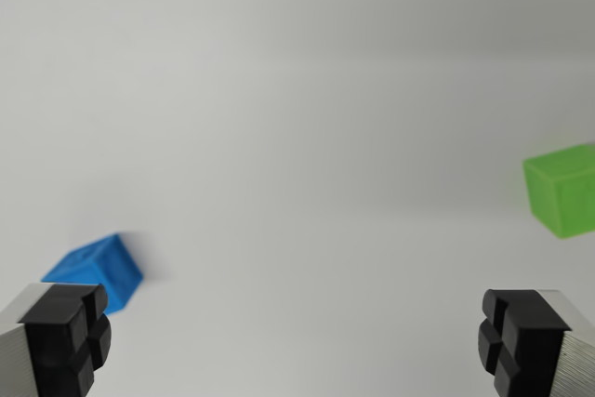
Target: Stack cube
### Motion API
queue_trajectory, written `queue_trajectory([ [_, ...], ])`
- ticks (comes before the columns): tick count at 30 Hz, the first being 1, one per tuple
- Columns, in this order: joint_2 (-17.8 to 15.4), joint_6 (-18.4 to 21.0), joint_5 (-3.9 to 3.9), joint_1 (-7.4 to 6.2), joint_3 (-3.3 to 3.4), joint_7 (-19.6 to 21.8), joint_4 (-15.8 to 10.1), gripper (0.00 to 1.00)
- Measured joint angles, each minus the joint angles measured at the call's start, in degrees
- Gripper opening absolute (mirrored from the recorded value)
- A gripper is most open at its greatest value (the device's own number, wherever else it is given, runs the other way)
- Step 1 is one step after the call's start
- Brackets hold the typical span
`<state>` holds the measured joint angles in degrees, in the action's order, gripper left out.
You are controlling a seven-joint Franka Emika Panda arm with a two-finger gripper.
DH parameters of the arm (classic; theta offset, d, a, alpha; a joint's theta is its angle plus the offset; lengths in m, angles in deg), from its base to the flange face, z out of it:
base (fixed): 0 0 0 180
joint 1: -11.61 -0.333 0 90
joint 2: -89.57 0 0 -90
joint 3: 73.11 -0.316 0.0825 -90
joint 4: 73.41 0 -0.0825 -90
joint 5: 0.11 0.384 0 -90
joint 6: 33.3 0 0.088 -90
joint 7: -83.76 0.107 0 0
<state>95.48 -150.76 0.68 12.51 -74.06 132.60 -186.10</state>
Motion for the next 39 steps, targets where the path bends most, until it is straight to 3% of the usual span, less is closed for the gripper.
queue_trajectory([
  [14,-0.86,-2.67,0.0,-0.73,-0.52,-0.17,-3.45,1.0],
  [39,-2.25,-10.53,-0.07,-3.32,-1.99,-0.64,-12.61,1.0],
])
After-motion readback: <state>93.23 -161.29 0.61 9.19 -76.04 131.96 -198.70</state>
